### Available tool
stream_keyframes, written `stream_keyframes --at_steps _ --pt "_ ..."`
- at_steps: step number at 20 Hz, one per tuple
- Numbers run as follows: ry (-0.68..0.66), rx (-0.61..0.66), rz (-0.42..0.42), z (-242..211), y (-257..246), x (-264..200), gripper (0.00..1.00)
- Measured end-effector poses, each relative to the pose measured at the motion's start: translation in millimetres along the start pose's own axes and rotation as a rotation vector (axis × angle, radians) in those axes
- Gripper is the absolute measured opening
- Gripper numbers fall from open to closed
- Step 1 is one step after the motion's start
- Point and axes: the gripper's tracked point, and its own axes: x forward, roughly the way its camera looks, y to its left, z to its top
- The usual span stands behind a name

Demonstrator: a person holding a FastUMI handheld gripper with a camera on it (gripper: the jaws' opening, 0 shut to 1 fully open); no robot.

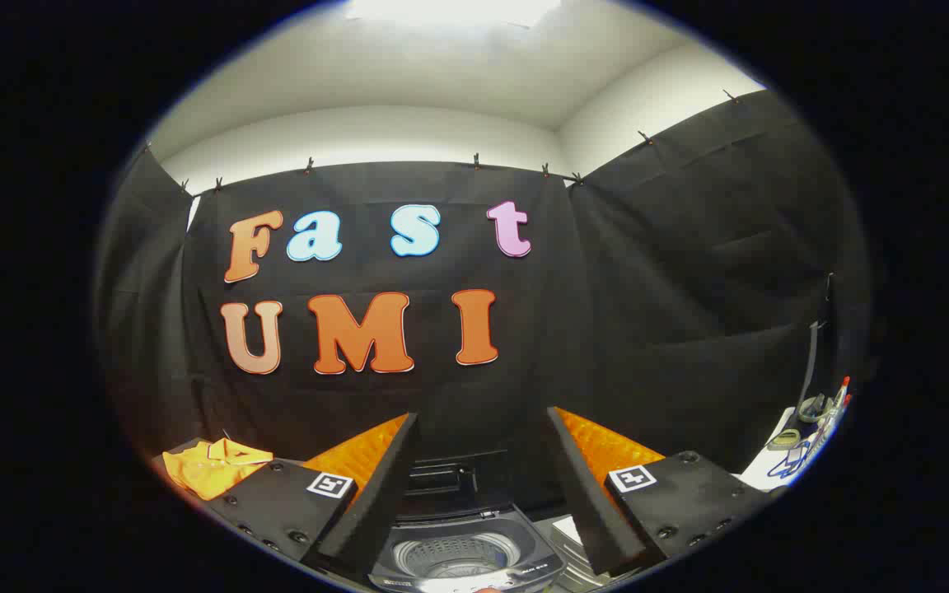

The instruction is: Put the clothes into the washing machine and then close the washing machine lid.

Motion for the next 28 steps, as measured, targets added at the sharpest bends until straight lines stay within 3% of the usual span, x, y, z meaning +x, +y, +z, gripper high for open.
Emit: stream_keyframes --at_steps 10,28 --pt "0.020 0.044 0.026 -10.9 20.4 10.7 0.97" --pt "0.052 -0.006 0.088 -2.7 -15.3 13.8 0.97"
